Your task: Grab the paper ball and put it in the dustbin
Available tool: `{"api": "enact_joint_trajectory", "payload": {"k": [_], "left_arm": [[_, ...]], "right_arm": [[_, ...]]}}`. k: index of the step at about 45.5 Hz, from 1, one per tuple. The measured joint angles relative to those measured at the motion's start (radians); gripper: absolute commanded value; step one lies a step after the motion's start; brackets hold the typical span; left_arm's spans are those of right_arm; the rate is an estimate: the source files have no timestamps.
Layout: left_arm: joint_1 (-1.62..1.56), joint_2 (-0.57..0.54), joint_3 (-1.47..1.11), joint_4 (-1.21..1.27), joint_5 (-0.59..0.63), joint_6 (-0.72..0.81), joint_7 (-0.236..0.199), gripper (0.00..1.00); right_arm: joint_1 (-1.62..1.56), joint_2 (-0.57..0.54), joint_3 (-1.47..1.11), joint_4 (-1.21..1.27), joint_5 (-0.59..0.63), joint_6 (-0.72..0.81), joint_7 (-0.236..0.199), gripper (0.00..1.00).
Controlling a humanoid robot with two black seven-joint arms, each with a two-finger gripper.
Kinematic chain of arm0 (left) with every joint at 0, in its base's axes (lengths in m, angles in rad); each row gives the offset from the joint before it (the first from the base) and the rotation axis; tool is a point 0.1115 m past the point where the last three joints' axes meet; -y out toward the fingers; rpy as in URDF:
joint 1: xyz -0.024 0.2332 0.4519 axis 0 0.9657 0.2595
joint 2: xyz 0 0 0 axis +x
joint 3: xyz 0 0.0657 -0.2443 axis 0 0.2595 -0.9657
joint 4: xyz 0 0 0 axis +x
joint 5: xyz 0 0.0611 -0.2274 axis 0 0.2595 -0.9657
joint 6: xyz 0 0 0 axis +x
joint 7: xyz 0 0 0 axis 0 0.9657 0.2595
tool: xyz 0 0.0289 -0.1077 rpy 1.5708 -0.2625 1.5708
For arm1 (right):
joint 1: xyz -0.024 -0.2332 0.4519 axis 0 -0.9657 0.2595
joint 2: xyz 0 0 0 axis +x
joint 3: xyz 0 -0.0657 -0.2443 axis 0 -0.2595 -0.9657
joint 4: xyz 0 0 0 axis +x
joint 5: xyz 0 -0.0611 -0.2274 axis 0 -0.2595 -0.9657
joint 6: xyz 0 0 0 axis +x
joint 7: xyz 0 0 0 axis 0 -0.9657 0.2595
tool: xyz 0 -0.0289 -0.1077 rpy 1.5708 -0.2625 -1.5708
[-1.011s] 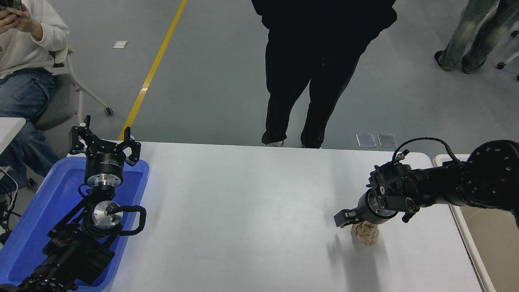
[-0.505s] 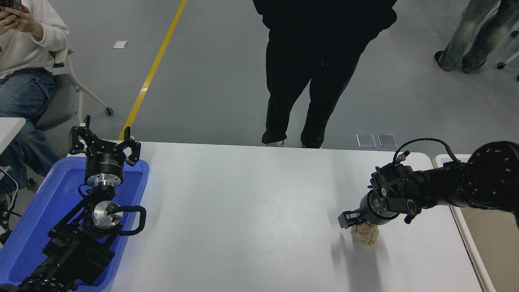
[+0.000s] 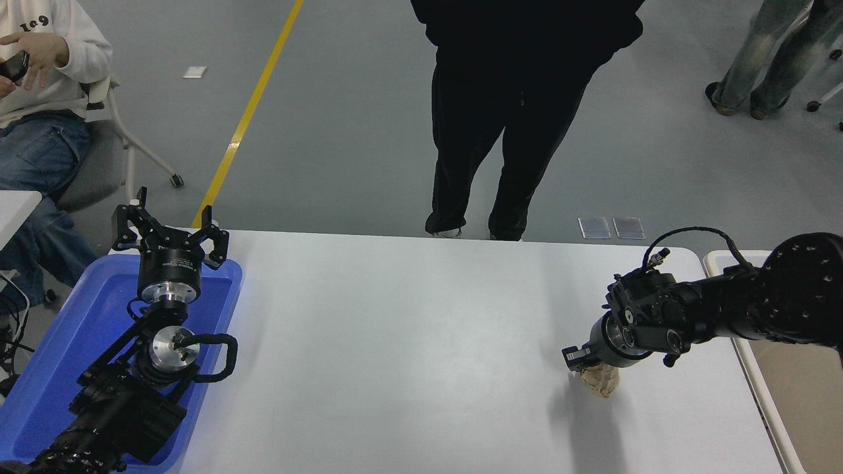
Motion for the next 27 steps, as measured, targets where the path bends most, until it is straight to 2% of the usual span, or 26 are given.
{"api": "enact_joint_trajectory", "payload": {"k": [13,27], "left_arm": [[0.000,0.000,0.000,0.000,0.000,0.000,0.000,0.99],[0.000,0.000,0.000,0.000,0.000,0.000,0.000,0.99]], "right_arm": [[0.042,-0.054,0.009,0.022,0.004,0.042,0.013,0.00],[0.273,-0.213,0.048,0.188,0.010,0.204,0.019,0.00]]}}
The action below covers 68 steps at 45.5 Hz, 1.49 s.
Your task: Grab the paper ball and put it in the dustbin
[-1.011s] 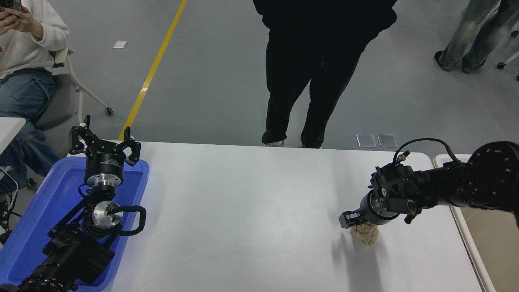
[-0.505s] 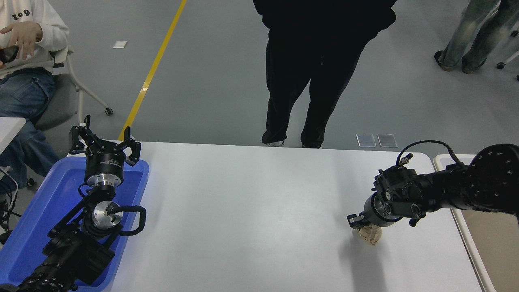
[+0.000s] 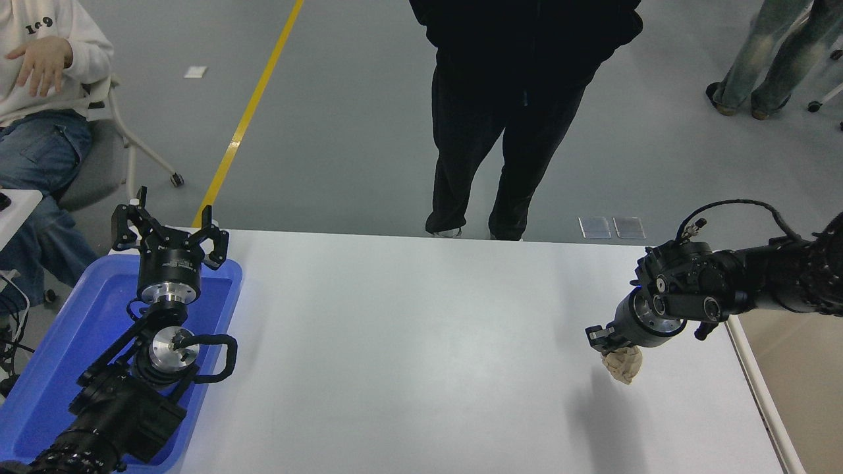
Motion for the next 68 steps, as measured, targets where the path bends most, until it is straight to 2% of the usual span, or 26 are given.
{"api": "enact_joint_trajectory", "payload": {"k": [17,40,51,61,68], "left_arm": [[0.000,0.000,0.000,0.000,0.000,0.000,0.000,0.99],[0.000,0.000,0.000,0.000,0.000,0.000,0.000,0.99],[0.000,0.000,0.000,0.000,0.000,0.000,0.000,0.99],[0.000,0.000,0.000,0.000,0.000,0.000,0.000,0.99],[0.000,0.000,0.000,0.000,0.000,0.000,0.000,0.99]], "right_arm": [[0.384,-0.151,0.006,0.158,0.001,0.219,-0.002,0.00],[0.655,-0.217,-0.041,0.159,0.019,0.286,-0.009,0.00],[0.633,-0.276,-0.129,0.030,0.163,0.135,-0.017,0.00],[0.524,-0.352,-0.145,-0.120,0.341,-0.042,-0.053,0.00],[0.399,-0.409,-0.053,-0.201,0.479,-0.166,-0.076,0.00]]}}
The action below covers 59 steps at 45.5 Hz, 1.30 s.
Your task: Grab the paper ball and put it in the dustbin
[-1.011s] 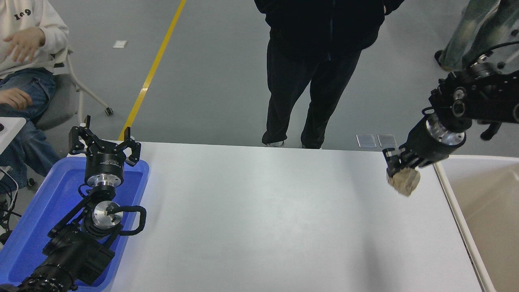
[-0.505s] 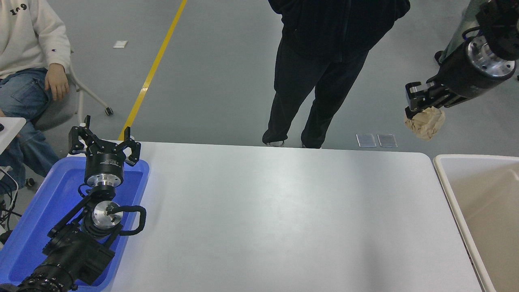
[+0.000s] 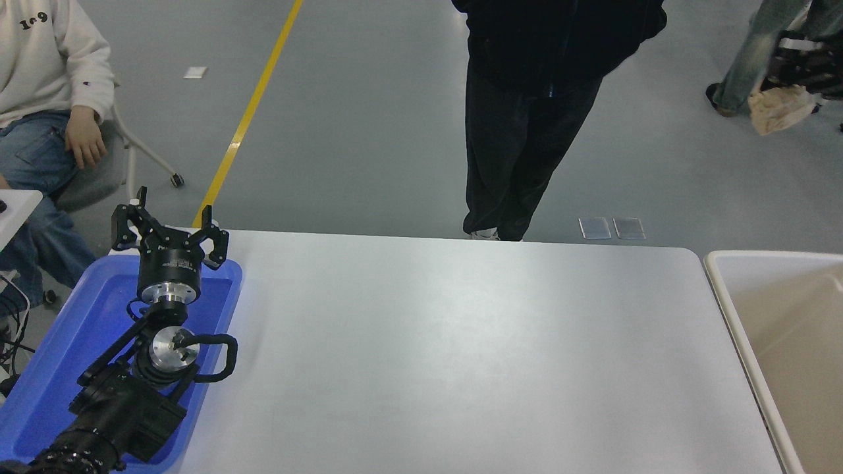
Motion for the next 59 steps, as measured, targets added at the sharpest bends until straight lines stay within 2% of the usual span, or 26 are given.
{"api": "enact_joint_trajectory", "payload": {"k": [8,19,36,59], "left_arm": [[0.000,0.000,0.000,0.000,0.000,0.000,0.000,0.99],[0.000,0.000,0.000,0.000,0.000,0.000,0.000,0.99],[0.000,0.000,0.000,0.000,0.000,0.000,0.000,0.99],[0.000,0.000,0.000,0.000,0.000,0.000,0.000,0.99]], "right_arm": [[-0.162,-0.053,0.152,-0.053,0.087,-0.124,-0.019,0.00],[-0.419,-0.075,0.398,-0.168,0.136,-0.251,-0.055,0.00],[-0.881,0.115,0.838,-0.633,0.154,-0.326,-0.113,0.00],[-1.184,0.297,1.127,-0.813,0.158,-0.445,-0.119,0.00]]}}
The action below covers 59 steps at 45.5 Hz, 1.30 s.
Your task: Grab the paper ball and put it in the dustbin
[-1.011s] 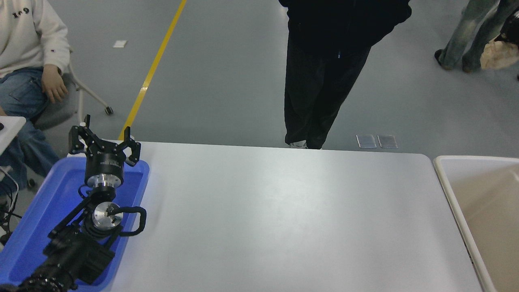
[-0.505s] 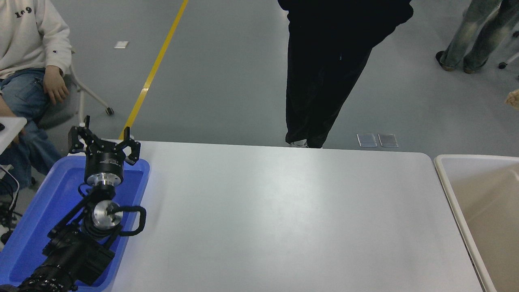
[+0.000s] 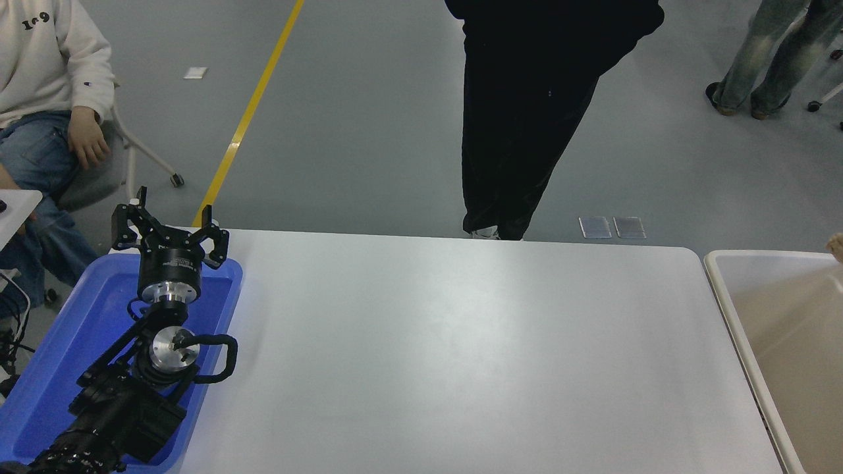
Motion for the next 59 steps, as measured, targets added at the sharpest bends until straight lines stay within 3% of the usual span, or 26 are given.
{"api": "enact_joint_trajectory", "payload": {"k": [4,10,14,21,24,59], "left_arm": [[0.000,0.000,0.000,0.000,0.000,0.000,0.000,0.99],[0.000,0.000,0.000,0.000,0.000,0.000,0.000,0.99],[0.000,0.000,0.000,0.000,0.000,0.000,0.000,0.99],[0.000,0.000,0.000,0.000,0.000,0.000,0.000,0.99],[0.000,0.000,0.000,0.000,0.000,0.000,0.000,0.99],[0.000,0.000,0.000,0.000,0.000,0.000,0.000,0.99]], "right_arm": [[-0.033,0.021,0.040,-0.007,0.000,-0.014,0.001,0.00],[-0.071,0.046,0.081,-0.012,0.001,-0.029,0.003,0.08],[-0.090,0.058,0.101,-0.015,0.001,-0.035,0.006,0.19],[-0.110,0.071,0.122,-0.017,0.001,-0.042,0.011,0.70],[-0.116,0.074,0.131,-0.018,0.001,-0.044,0.013,1.00],[-0.069,0.021,0.122,0.004,-0.012,-0.021,0.017,1.00]]}}
